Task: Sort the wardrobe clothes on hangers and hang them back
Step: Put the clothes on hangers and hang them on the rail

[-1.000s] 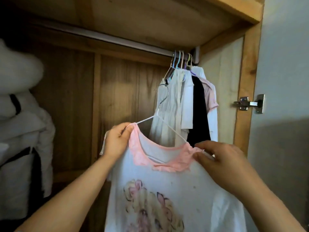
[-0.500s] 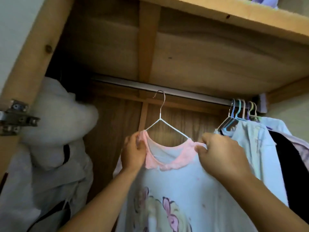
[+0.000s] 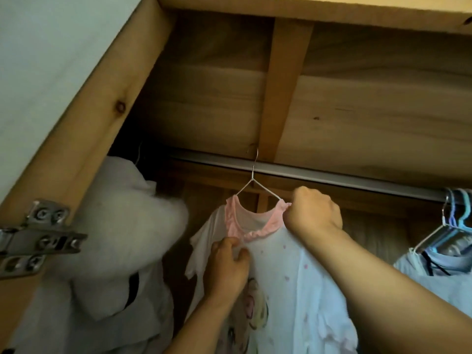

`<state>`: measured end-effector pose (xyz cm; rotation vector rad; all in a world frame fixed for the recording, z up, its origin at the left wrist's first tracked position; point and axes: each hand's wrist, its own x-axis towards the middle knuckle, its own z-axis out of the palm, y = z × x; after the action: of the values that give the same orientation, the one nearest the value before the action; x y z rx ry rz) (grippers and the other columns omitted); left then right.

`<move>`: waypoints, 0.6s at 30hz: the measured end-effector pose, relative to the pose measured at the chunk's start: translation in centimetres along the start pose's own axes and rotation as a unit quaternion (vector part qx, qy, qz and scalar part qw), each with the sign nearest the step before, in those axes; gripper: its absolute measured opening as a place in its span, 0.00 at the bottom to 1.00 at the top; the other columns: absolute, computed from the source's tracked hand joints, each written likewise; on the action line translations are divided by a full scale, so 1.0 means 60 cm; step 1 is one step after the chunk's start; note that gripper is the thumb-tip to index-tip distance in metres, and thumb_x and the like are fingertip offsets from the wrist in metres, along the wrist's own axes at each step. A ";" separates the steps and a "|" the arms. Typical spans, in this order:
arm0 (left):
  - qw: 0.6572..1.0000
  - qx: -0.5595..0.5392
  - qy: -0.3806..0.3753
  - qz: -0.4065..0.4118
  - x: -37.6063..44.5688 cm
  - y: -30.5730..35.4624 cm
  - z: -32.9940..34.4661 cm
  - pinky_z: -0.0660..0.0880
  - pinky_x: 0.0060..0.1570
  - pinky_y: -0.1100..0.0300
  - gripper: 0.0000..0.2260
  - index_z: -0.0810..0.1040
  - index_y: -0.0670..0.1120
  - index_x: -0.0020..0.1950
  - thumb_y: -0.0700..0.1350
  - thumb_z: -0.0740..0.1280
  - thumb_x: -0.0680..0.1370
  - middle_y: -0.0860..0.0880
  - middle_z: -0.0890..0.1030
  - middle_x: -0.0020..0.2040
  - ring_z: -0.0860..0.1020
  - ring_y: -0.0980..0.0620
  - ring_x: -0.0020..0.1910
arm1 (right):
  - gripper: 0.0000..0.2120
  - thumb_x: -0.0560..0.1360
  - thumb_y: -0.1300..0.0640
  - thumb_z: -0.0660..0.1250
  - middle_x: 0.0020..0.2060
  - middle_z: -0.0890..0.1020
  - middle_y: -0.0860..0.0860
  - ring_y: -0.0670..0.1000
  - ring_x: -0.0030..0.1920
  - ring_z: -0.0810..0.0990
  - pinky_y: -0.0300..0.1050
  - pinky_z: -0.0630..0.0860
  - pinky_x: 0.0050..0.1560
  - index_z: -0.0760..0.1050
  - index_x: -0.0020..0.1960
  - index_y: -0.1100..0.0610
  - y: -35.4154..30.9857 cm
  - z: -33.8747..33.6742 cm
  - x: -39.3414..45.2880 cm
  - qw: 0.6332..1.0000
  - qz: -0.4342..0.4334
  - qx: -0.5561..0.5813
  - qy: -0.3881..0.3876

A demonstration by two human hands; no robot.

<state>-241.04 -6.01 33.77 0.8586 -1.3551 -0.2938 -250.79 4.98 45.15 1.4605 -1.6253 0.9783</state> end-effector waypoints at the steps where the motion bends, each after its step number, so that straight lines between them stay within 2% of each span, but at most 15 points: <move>1: 1.000 0.008 0.003 0.001 0.002 0.001 -0.005 0.71 0.54 0.59 0.13 0.73 0.52 0.63 0.50 0.63 0.78 0.51 0.74 0.62 0.74 0.51 0.57 | 0.09 0.77 0.58 0.60 0.57 0.78 0.58 0.60 0.59 0.76 0.43 0.66 0.46 0.75 0.54 0.58 -0.004 0.007 0.004 1.000 0.002 0.001 0.000; 7: 0.997 0.042 0.045 0.035 0.004 0.006 -0.036 0.74 0.53 0.57 0.10 0.75 0.52 0.59 0.48 0.63 0.78 0.51 0.76 0.58 0.75 0.51 0.54 | 0.10 0.78 0.57 0.60 0.57 0.78 0.58 0.60 0.58 0.76 0.43 0.65 0.45 0.75 0.56 0.59 -0.005 0.042 0.020 1.000 0.017 0.020 -0.007; 12: 0.996 0.045 0.064 0.041 0.004 0.013 -0.045 0.71 0.50 0.60 0.10 0.74 0.53 0.59 0.48 0.64 0.78 0.52 0.75 0.58 0.74 0.53 0.53 | 0.09 0.78 0.55 0.62 0.55 0.79 0.58 0.60 0.56 0.77 0.42 0.65 0.44 0.77 0.53 0.59 0.002 0.053 0.019 0.997 0.048 0.052 -0.026; 18: 0.996 0.038 0.069 0.044 0.014 0.016 -0.040 0.71 0.47 0.60 0.08 0.75 0.51 0.56 0.47 0.64 0.77 0.51 0.77 0.55 0.75 0.51 0.51 | 0.09 0.75 0.55 0.65 0.55 0.80 0.59 0.60 0.58 0.77 0.41 0.67 0.46 0.78 0.51 0.59 -0.005 0.076 0.006 0.982 0.113 0.140 -0.059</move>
<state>-238.88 -5.05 35.12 0.8643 -1.2783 -0.1133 -250.65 0.73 43.48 1.5669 -1.8257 1.3146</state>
